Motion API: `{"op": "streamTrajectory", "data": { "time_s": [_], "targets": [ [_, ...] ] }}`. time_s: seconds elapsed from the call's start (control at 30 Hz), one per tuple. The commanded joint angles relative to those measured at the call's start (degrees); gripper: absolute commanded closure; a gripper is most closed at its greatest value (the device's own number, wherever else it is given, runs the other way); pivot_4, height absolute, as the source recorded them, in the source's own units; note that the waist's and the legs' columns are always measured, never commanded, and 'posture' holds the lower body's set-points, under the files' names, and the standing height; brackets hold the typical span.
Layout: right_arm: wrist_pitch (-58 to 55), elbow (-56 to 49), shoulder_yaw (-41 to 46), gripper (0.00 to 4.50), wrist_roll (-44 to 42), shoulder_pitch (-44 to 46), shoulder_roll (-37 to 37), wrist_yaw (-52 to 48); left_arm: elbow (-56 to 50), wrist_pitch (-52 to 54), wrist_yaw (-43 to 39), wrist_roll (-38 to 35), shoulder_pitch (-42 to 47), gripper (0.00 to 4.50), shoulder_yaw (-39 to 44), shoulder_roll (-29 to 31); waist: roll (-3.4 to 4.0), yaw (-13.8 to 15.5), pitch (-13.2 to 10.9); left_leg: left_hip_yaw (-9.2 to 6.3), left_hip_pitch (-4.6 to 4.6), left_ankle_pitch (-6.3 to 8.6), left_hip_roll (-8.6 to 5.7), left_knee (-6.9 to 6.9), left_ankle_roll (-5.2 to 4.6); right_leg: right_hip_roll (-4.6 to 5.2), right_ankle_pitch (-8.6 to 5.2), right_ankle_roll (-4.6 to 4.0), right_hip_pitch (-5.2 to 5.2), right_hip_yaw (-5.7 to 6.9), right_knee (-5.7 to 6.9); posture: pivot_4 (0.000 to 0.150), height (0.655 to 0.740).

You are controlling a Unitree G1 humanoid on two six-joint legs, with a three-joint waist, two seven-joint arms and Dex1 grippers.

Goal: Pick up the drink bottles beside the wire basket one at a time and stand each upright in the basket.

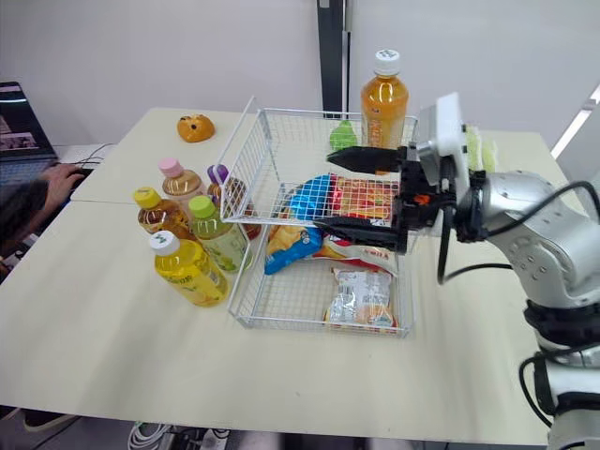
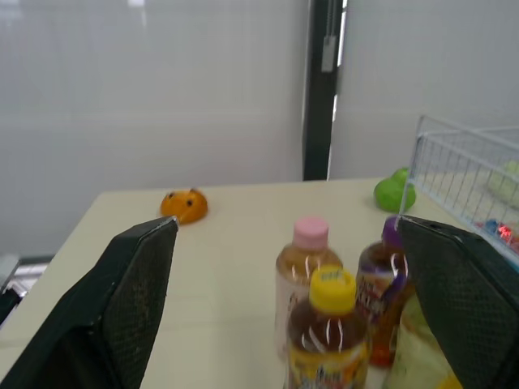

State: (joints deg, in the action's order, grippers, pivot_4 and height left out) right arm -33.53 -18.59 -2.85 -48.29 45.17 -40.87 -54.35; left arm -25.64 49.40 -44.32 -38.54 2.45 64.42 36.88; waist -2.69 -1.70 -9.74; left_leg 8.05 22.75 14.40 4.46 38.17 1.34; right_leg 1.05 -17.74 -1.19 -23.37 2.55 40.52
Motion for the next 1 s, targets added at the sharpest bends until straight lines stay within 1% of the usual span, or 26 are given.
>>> {"op": "streamTrajectory", "data": {
  "time_s": [0.03,0.1,0.17,0.23,0.33,0.43,0.53,0.6,0.7,0.83,1.0],
  "targets": [
    [2.4,2.4,-0.2,0.00,2.3,2.4,1.7,-3.5,-8.7,-1.0,0.5,-5.9,-11.5,0.02,8.6,-6.8,-0.06,0.0,0.0,-0.01,-0.02,0.00,0.00,0.00,0.00,0.01,0.00,0.00,0.03,0.00,0.00,0.150,0.7400],
    [3.0,4.1,-0.6,0.00,3.5,3.3,3.1,-4.8,-13.5,-2.7,1.6,-8.1,-18.9,0.02,10.0,-12.0,-0.19,-0.1,0.1,-0.05,-0.06,0.01,0.01,-0.01,-0.01,0.01,0.00,-0.01,0.08,0.02,0.00,0.150,0.7400],
    [3.6,5.6,-1.0,0.00,4.8,4.2,4.3,-5.9,-17.2,-3.4,5.5,-13.2,-22.7,0.02,11.5,-15.9,-0.29,0.1,0.2,-0.09,-0.11,0.02,0.00,-0.03,-0.04,0.01,0.00,-0.01,0.14,0.05,-0.01,0.150,0.7400],
    [3.9,6.9,-1.1,0.00,5.8,5.0,5.4,-6.7,-19.5,-5.1,7.7,-15.6,-26.1,0.02,10.9,-18.3,-0.33,0.3,0.2,-0.16,-0.14,0.14,-0.02,-0.03,-0.25,0.02,0.02,-0.03,0.19,0.10,0.01,0.150,0.7400],
    [4.0,8.3,-1.0,0.00,7.2,5.9,6.4,-7.5,-20.8,-7.5,11.4,-18.3,-28.1,0.02,8.3,-18.8,-0.34,0.2,0.3,-0.23,-0.19,0.15,-0.02,-0.03,-0.29,0.01,0.06,-0.11,0.23,0.16,0.03,0.150,0.7400],
    [3.7,8.4,-0.6,0.00,7.7,6.0,6.9,-7.6,-20.2,-9.1,14.8,-19.5,-27.8,0.02,5.0,-16.6,-0.33,0.0,0.4,-0.22,-0.22,0.15,-0.03,-0.05,-0.30,0.00,0.09,-0.16,0.23,0.14,0.05,0.150,0.7400],
    [2.9,7.5,0.3,0.00,8.0,5.7,6.6,-6.9,-16.6,-9.4,18.5,-18.6,-23.1,0.02,-0.3,-10.9,-0.31,0.1,0.4,-0.23,-0.24,0.14,-0.02,-0.09,-0.29,-0.03,0.08,-0.18,0.21,0.14,0.10,0.150,0.7400],
    [2.1,6.2,1.1,0.00,8.0,5.0,5.9,-5.9,-12.2,-9.1,20.5,-16.6,-17.8,0.02,-5.4,-6.0,-0.31,0.2,0.4,-0.24,-0.24,0.14,-0.02,-0.09,-0.29,-0.03,0.07,-0.19,0.20,0.14,0.15,0.150,0.7400],
    [1.2,4.4,2.1,0.00,8.1,4.0,5.0,-4.8,-6.9,-9.6,22.2,-14.0,-11.8,0.02,-11.0,-1.2,-0.33,0.2,0.4,-0.22,-0.22,0.14,-0.03,-0.08,-0.29,-0.02,0.07,-0.19,0.20,0.14,0.13,0.150,0.7400],
    [-0.6,1.1,4.3,0.00,7.5,1.8,3.7,-2.5,2.6,-12.4,20.8,-7.7,-3.4,0.02,-20.1,3.6,-0.32,0.1,0.4,-0.16,-0.19,0.14,-0.03,-0.13,-0.28,-0.01,0.07,-0.19,0.17,0.12,0.03,0.150,0.7400],
    [-3.3,-3.0,7.0,0.00,6.5,-0.5,1.9,0.4,14.0,-17.5,16.3,-1.0,5.6,0.02,-30.0,6.0,-0.27,0.0,0.3,-0.11,-0.16,0.13,-0.02,-0.21,-0.26,-0.01,0.07,-0.19,0.11,0.12,-0.01,0.150,0.7400]
  ]
}}
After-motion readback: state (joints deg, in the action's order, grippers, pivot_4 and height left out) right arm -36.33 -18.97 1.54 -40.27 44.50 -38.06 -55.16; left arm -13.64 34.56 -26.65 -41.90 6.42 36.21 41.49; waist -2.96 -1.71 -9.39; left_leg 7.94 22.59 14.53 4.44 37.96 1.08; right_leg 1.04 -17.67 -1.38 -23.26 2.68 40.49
